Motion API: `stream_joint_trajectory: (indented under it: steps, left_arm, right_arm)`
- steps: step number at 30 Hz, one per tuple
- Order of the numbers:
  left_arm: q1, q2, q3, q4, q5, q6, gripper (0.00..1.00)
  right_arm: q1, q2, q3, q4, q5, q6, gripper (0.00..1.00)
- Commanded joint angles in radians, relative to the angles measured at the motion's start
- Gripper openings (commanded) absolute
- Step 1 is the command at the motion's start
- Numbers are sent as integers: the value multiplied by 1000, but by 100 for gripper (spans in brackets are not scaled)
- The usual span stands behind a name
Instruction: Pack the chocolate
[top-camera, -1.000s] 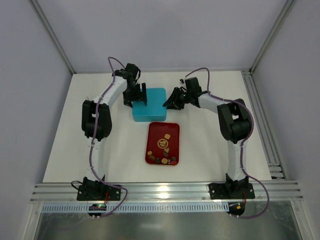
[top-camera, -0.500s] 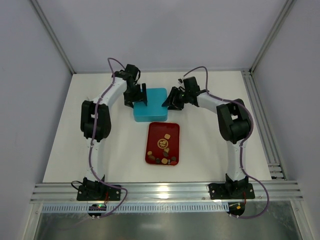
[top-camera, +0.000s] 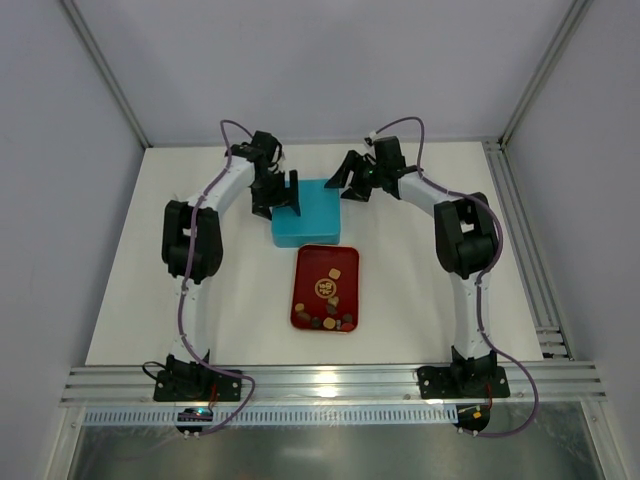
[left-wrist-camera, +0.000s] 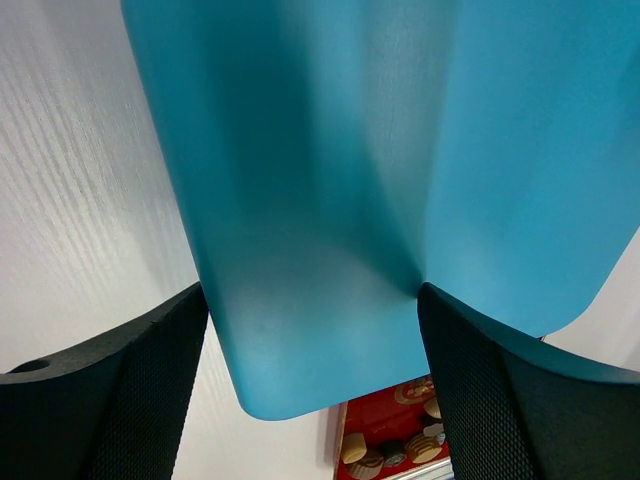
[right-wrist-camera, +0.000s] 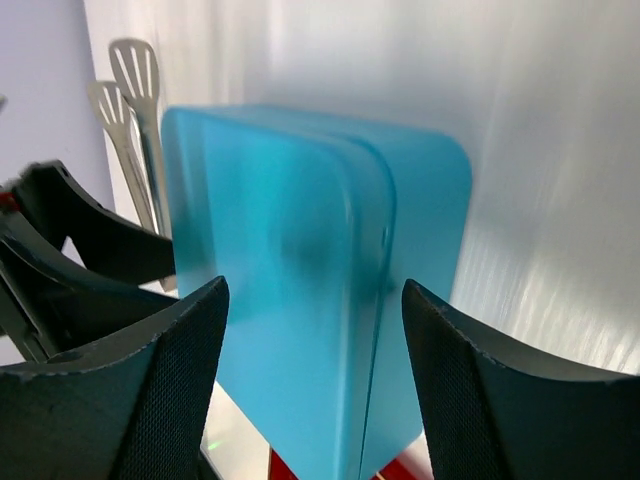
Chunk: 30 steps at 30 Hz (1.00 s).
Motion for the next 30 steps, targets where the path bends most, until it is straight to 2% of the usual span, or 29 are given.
stream_joint_trajectory:
  steps: [1,10,18,24,30]
  left_arm:
    - [13,24,-12,-81,-44,57,83]
    - [68,27,128,-108,-49,28,84]
    - [87,43,142,19,-47,-24,84]
    - [93,54,131,132,-57,-67,83]
    - [93,82,128,168,-77,-107,81]
  right_arm:
    - [-15,43,92,49,-20,24,72]
    - [-20,112,144,27,-11,6,71]
    - [-23,123,130,27,-12,-3,71]
    - [-23,134,124,19,-11,-7,67]
    - [-25,141,123,9,0,-11,64]
